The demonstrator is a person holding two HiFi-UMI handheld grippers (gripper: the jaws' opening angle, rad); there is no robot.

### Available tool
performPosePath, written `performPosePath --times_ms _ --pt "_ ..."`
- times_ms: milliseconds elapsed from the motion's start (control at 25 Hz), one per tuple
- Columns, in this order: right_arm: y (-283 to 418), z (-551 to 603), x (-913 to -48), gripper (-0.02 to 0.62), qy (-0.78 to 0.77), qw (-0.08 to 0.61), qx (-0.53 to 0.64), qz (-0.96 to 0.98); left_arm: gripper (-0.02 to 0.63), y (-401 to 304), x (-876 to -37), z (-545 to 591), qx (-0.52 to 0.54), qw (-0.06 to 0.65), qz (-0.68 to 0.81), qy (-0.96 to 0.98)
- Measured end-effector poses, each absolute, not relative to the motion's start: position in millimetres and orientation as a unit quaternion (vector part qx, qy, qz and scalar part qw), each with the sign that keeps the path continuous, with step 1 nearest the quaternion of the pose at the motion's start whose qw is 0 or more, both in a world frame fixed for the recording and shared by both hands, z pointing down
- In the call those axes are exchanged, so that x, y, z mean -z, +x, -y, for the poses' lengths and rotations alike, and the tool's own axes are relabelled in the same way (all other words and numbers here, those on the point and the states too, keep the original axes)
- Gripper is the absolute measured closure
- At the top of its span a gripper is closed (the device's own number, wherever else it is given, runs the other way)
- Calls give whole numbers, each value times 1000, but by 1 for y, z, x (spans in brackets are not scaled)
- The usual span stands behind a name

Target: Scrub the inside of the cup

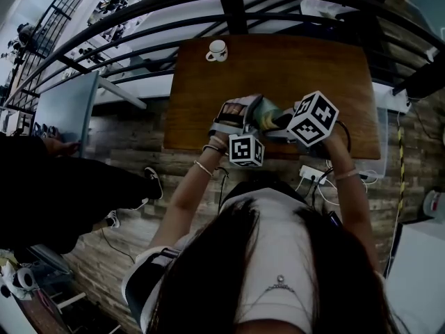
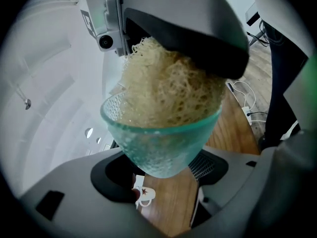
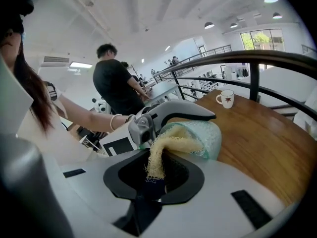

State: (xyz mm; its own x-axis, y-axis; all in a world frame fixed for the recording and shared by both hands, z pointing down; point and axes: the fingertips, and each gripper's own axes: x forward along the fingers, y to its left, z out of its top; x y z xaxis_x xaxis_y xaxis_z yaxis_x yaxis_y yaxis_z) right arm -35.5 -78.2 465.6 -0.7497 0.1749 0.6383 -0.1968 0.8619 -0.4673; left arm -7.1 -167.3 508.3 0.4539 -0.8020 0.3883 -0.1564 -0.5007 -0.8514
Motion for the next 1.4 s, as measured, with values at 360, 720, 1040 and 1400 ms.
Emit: performPosePath --times_ms 360,720,1040,1400 --pt "-26 75 -482 512 8 418 -207 885 272 -3 -521 163 434 381 -294 -762" --pt "-16 83 -488 512 42 426 -183 885 272 2 -522 163 437 371 -292 -765" --pt "-13 87 -483 512 64 410 -181 892 272 2 -521 166 432 353 -303 -773" --pt "-10 98 -478 512 100 372 -179 905 272 -6 -526 175 434 303 -330 -781"
